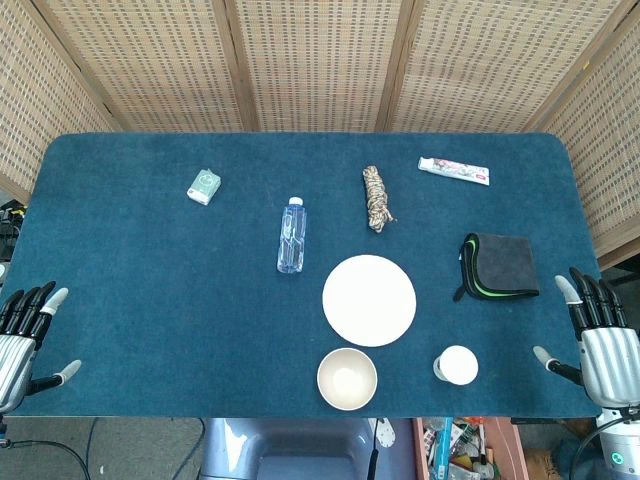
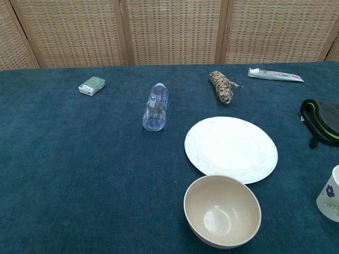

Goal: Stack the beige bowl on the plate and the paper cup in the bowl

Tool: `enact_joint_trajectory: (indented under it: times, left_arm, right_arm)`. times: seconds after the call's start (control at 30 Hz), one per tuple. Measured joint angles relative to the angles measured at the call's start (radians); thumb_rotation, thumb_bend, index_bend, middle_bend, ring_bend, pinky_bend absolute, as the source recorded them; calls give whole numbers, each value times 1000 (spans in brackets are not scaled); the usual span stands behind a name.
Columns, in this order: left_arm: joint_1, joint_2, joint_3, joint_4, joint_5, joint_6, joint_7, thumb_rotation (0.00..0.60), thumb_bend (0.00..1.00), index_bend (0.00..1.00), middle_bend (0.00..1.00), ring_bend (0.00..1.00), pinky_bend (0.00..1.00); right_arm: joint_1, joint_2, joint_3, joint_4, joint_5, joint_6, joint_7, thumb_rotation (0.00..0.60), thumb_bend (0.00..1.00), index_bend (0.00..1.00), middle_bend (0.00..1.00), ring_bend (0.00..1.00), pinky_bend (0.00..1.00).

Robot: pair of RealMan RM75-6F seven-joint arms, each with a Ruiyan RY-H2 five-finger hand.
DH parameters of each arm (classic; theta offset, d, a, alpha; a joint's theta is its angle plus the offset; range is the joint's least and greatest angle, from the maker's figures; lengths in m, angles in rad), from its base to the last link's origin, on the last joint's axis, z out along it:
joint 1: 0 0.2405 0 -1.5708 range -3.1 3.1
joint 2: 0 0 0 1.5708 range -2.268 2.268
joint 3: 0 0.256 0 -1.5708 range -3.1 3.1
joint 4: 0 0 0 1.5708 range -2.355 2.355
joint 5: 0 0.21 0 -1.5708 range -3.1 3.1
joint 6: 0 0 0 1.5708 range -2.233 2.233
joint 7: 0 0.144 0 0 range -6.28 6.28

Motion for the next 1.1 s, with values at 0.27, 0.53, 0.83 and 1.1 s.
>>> enact_joint_trajectory:
  times: [0.27,0.53,0.83,1.1]
  left_arm:
    - [1,1,-2,-1,-3,0,-2,600,0,0,0,0,0]
    - [-7,-7,-10,-1,-25,-22,19,600,0,0,0,0,0]
    - [-9,-15,-25,-11,-50,-24,45,600,0,0,0,0,0]
    - [-15,-14,-34,-10,-74,-41,41,600,0,0,0,0,0]
  right_arm:
    - [3,-2,-6,0,-11,-6,-9,600,0,26,0,0,0]
    - [57,33,-47,-11,-148,-67,-14,600,0,76,0,0,0]
    - [219,76,-132,-3,-442,-232,17,600,0,185,0,0,0]
    - [361,-24,-172,76,-533,-420,-23,600,0,217,0,0,0]
